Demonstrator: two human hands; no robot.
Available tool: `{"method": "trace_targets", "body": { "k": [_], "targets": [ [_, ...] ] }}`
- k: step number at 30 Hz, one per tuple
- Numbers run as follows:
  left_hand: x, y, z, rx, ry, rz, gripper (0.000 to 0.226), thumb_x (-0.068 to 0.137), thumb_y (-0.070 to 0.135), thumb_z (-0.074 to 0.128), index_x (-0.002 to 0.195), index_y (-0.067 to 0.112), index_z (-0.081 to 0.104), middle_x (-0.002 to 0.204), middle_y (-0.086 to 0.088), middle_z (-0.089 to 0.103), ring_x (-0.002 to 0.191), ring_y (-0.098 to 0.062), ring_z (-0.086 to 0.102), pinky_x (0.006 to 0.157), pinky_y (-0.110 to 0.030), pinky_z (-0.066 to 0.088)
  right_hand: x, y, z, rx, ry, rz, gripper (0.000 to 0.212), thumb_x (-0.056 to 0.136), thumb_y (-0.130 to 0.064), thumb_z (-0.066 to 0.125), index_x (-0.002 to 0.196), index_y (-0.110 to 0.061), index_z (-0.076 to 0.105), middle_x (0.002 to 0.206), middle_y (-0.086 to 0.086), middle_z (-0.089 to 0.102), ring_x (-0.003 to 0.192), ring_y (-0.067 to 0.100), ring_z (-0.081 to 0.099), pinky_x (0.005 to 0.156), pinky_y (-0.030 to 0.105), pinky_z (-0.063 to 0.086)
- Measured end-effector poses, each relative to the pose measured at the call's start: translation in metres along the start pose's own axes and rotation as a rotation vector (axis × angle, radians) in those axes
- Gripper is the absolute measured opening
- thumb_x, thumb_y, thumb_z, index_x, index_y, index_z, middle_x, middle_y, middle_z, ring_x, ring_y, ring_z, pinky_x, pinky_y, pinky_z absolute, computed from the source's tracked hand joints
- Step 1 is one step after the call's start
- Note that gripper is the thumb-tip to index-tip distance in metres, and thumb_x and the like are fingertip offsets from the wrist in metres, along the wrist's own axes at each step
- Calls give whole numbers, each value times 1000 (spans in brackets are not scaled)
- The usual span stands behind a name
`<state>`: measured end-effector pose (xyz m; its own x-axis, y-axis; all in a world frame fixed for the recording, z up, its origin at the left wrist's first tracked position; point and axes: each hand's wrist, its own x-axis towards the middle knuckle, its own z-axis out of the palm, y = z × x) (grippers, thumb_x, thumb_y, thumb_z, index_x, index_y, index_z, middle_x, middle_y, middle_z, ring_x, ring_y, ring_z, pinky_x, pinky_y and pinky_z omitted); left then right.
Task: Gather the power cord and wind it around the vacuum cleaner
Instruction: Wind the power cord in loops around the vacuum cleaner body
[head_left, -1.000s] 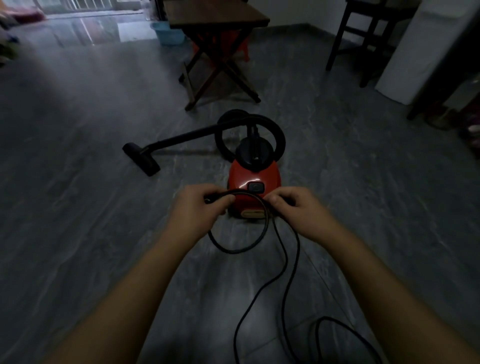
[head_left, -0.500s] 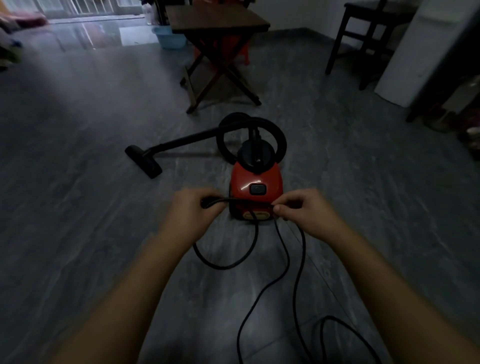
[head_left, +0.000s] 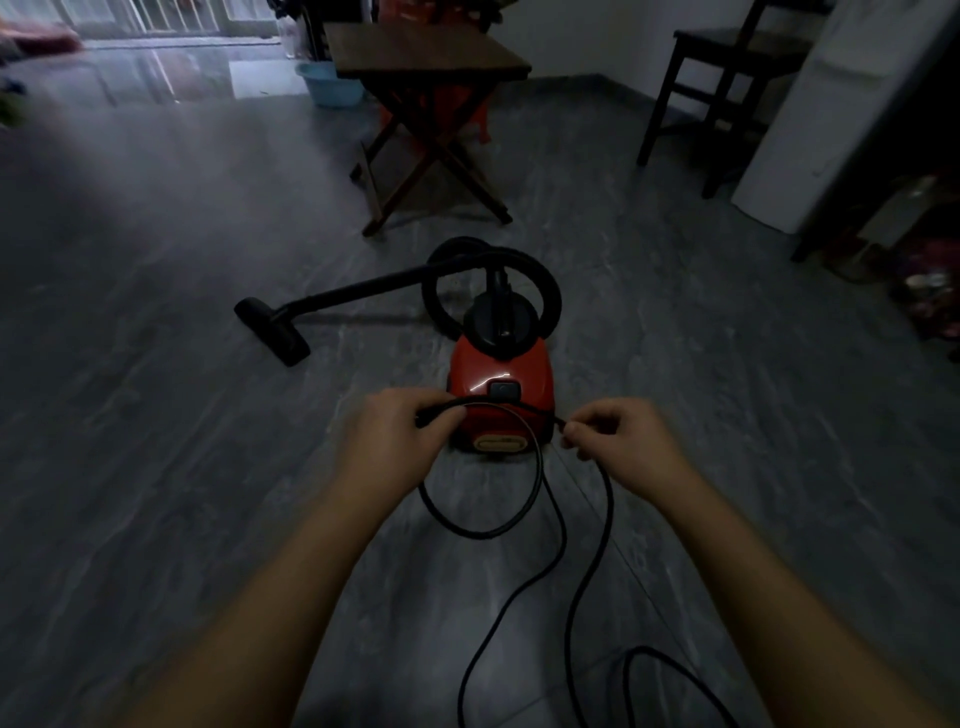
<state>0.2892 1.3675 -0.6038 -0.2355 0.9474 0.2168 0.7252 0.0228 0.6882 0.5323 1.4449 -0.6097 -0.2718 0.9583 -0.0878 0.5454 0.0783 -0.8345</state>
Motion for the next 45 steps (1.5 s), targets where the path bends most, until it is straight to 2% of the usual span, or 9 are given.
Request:
{"method": "trace_targets", "body": {
  "k": [7,13,20,26,28,31,35,41,45],
  "targets": [
    [-5,0,4,-60,184,-53,17,90,37,64,101,31,77,81,16,74,69,2,67,64,-21,54,-3,-15,9,239,-73,-54,11,89,-18,70,94,-14,78,83,-3,78,75,4,73,60,10,48],
    [-12,0,12,-21,269,-86,16,92,36,63,97,30,76,70,17,67,64,4,61,56,-11,42,-5,-17,20,253,-65,4,18,79,-17,81,96,-15,76,80,2,77,72,9,73,61,13,49],
    [5,-14,30,-128,-49,-88,12,90,35,66,88,30,76,70,18,67,68,1,63,63,-23,50,1,3,12,48,53,-34,11,78,-14,78,79,-24,74,70,-2,72,66,10,68,71,35,58],
    [9,-15,46,57,-366,-9,13,89,27,65,78,26,71,65,12,68,66,-5,67,74,-32,56,-1,24,6,-149,92,-58,28,80,-17,75,72,-42,64,75,-15,70,75,5,68,73,31,58],
    [10,-16,52,44,-361,-3,7,88,25,67,92,24,73,74,11,70,72,-8,68,76,-32,56,0,32,9,-176,108,-44,31,80,-18,75,70,-43,61,72,-18,66,74,5,66,72,30,56],
    [8,-18,57,80,-368,5,29,87,26,69,116,26,68,92,7,71,80,-10,67,81,-32,56,-2,39,18,-192,97,-7,30,80,-18,74,68,-41,61,70,-19,65,73,6,66,74,34,58],
    [1,-24,58,117,-394,68,35,89,25,67,124,29,64,95,6,72,79,-9,65,81,-32,55,-2,40,27,-202,67,-13,30,80,-22,74,66,-46,62,70,-22,67,76,5,69,77,38,60],
    [-1,-31,54,-42,-242,-41,26,88,18,65,112,24,72,79,10,72,72,-7,70,77,-36,59,3,34,35,-151,41,-60,14,81,-25,72,90,-36,73,83,-19,71,82,1,68,81,33,59],
    [2,-33,51,-134,-147,-163,21,85,23,66,103,30,72,78,8,73,70,-12,70,70,-41,61,3,23,37,-94,-10,-88,29,84,-18,73,113,-20,72,94,-16,68,85,-3,63,77,9,47]
  ]
}}
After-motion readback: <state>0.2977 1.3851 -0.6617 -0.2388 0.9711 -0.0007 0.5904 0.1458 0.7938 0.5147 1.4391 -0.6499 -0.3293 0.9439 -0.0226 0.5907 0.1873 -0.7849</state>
